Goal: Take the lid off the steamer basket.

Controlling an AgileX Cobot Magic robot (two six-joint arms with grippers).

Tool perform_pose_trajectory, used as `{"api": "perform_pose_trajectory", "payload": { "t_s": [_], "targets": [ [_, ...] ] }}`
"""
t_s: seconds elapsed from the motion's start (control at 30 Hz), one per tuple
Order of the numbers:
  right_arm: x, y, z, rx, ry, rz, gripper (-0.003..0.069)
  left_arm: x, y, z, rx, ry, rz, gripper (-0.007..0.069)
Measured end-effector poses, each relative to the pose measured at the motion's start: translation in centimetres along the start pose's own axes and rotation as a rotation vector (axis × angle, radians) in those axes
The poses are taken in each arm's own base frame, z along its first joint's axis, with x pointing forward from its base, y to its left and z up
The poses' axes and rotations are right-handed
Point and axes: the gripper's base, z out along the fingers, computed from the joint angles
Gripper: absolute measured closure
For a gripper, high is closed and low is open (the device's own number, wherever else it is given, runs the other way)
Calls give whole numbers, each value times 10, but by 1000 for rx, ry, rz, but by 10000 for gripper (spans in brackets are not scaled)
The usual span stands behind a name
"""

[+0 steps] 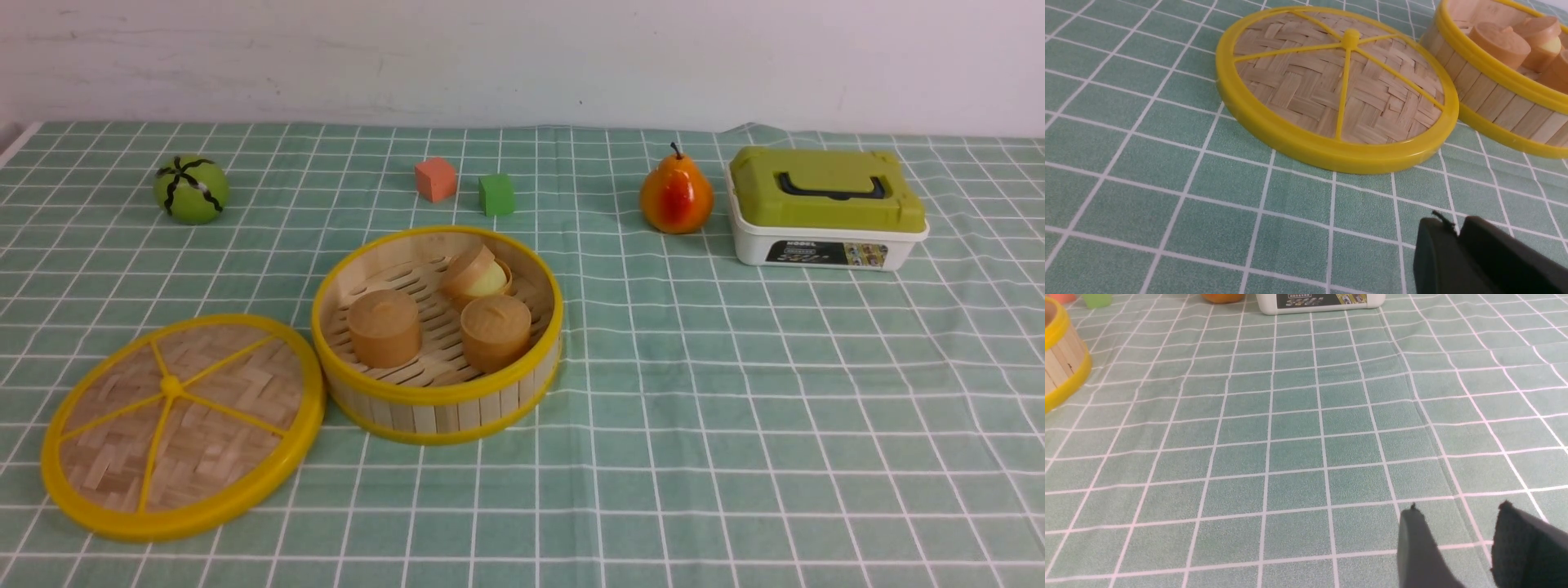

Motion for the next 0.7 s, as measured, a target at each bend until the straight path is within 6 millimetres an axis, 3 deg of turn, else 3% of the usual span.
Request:
{"api": "perform_pose_trajectory", "payload": {
  "t_s": [0.7],
  "targets": [
    [0, 0, 0, 0, 0, 0, 418, 0, 0, 0, 0, 0, 1, 531]
  ]
}}
